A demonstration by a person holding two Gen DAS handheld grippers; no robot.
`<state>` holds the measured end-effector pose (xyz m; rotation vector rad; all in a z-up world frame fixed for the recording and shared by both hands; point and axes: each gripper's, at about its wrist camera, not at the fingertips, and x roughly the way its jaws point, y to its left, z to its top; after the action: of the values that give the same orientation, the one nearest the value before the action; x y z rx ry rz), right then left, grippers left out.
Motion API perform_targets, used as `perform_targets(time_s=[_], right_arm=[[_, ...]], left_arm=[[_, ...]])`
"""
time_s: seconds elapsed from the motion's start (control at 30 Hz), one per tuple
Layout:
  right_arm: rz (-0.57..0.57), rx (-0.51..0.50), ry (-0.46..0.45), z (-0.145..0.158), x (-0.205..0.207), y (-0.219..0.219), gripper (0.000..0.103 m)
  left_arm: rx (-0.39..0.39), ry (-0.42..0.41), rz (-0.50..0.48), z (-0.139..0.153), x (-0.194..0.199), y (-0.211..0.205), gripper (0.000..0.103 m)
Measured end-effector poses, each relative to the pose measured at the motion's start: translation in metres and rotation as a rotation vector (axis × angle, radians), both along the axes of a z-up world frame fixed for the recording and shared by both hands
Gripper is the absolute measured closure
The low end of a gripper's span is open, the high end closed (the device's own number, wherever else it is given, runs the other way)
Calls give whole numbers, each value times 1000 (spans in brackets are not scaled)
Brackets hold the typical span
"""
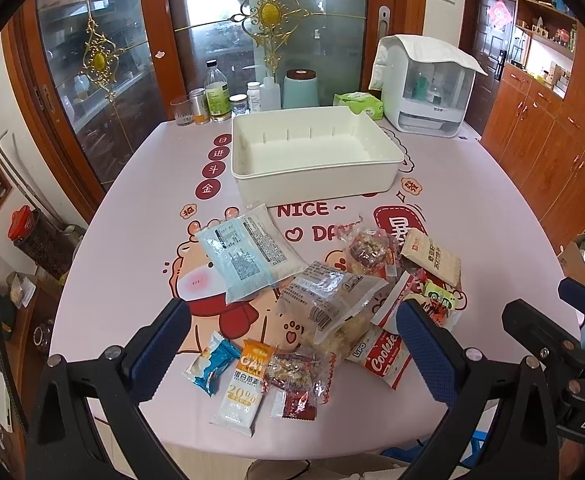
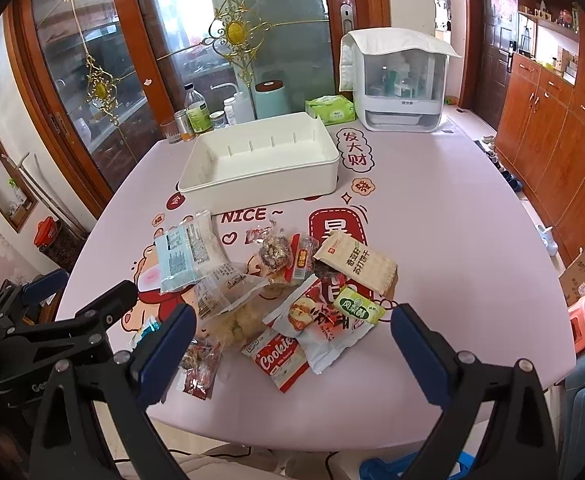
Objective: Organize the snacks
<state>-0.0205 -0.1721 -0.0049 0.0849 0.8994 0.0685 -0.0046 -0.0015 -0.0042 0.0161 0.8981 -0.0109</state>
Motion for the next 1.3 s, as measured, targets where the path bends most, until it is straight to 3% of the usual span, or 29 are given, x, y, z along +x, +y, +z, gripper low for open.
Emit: perform_targets(time_s=[1.3], right_arm=[[33, -2, -28, -1, 8, -1, 4]], left_arm=[[2, 2, -6, 0, 5, -4, 1]])
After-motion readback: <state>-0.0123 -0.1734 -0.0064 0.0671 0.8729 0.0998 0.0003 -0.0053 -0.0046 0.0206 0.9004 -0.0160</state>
